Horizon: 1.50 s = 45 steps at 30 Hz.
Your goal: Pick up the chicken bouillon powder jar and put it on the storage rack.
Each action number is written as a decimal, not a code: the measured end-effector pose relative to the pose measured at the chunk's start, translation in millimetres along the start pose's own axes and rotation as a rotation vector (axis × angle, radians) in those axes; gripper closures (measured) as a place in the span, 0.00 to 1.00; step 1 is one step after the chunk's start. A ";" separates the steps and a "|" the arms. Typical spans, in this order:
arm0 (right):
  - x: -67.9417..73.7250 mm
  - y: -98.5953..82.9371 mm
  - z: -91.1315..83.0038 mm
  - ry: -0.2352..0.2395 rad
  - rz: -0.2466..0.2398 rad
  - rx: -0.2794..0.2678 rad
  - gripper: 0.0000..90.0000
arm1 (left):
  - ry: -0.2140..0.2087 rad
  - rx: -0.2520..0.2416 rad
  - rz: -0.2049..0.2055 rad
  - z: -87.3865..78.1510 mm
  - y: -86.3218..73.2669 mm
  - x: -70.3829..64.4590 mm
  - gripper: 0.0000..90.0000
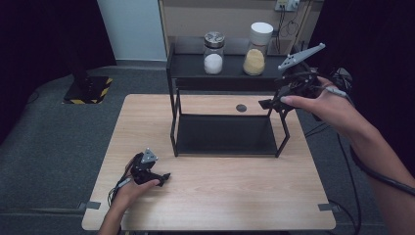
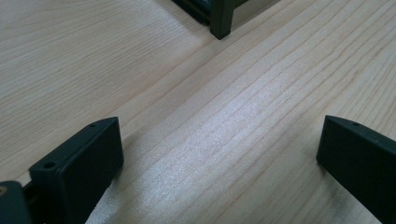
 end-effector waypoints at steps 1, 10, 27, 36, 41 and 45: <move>1.2 -2.7 2.1 0.001 0.003 0.004 0.09 | 0.000 0.000 0.000 -0.1 0.0 -0.1 0.00; 8.7 -23.1 20.8 0.002 0.018 0.046 0.09 | -0.001 0.001 0.001 -0.4 -0.3 -0.3 0.00; 21.1 -64.4 49.0 0.001 0.067 0.061 0.10 | 0.004 0.000 -0.002 -0.9 -1.0 -1.6 0.00; 25.3 -83.5 61.2 0.009 0.094 0.076 0.09 | 0.005 0.000 -0.003 -0.9 -1.1 -1.8 0.00; 29.0 -95.5 70.6 0.014 0.108 0.085 0.09 | 0.006 -0.001 -0.004 -0.9 -1.1 -2.0 0.00; 33.5 -105.1 77.4 0.022 0.120 0.089 0.09 | 0.007 -0.001 -0.005 -1.0 -1.2 -2.2 0.00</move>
Point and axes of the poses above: each handheld gripper's, and its own axes: z roughly forward along the jaws, y roughly out of its top, x roughly to its left, the point moved 7 cm from there along z, roughly forward along the jaws, and after that the axes turned 9 degrees about -y, right-handed, at the moved point
